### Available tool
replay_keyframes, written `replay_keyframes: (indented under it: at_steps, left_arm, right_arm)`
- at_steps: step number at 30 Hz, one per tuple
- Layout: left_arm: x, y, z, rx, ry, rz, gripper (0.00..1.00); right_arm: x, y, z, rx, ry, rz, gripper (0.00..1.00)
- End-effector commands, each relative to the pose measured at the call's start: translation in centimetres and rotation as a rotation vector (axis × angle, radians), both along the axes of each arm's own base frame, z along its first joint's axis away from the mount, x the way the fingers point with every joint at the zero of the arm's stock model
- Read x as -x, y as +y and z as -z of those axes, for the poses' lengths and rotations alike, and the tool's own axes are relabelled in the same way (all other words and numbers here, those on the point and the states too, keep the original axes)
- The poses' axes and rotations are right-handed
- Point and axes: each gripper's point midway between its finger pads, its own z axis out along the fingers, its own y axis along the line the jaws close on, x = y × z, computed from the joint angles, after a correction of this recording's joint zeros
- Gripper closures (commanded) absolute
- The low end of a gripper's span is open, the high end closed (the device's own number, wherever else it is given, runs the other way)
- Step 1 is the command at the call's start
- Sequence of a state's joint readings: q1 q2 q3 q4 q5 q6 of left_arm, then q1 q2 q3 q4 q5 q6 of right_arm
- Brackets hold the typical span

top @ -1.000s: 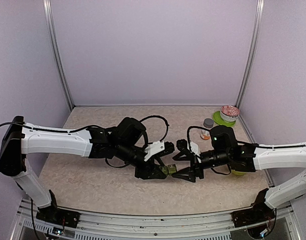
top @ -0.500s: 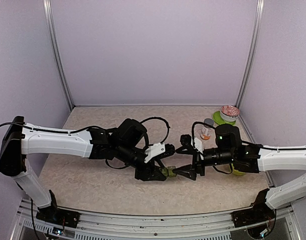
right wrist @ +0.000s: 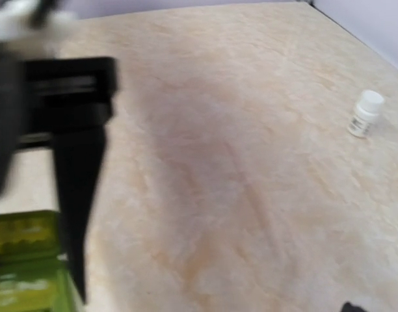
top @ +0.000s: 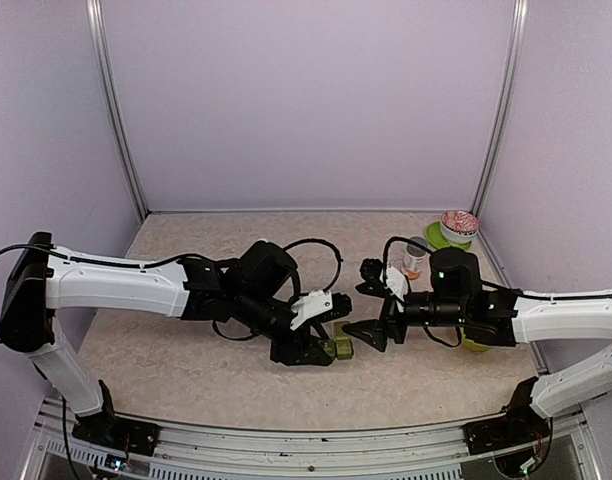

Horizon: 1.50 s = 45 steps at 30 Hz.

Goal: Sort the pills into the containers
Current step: Open the lid of the pill container.

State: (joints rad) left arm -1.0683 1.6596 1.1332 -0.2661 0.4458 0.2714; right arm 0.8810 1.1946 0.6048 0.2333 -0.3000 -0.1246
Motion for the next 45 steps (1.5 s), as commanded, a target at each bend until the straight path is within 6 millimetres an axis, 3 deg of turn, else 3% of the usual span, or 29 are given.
replay_keyframes:
  at_steps: [1,11,22,30,38,45]
  left_arm:
    - [0.2,-0.9,-0.7,0.009,-0.03,0.023,0.87]
    - [-0.1,-0.8,-0.7,-0.015,-0.078,-0.001,0.87]
    - [-0.7,-0.5,-2.0,0.015,-0.152,-0.041,0.88]
    - [-1.2,-0.2,-1.8,0.007,-0.175,-0.068,0.88]
    - [-1.6,-0.2,-0.5,-0.03,-0.181,-0.078,0.88]
    - [-3.3,0.3,1.3,-0.074,-0.202,-0.102,0.88]
  right_arm:
    - [-2.0,-0.3,0.9,0.034,0.007,0.099,0.06]
    - [-3.2,-0.4,2.5,0.093,0.03,0.151,0.05]
    - [-2.8,-0.4,4.2,0.141,0.069,0.124,0.04]
    - [-2.6,-0.4,3.9,0.131,0.068,0.115,0.04]
    - [-6.2,-3.7,2.2,0.113,0.031,0.364,0.0]
    - [-8.1,-8.1,-1.0,0.008,-0.023,0.571,0.0]
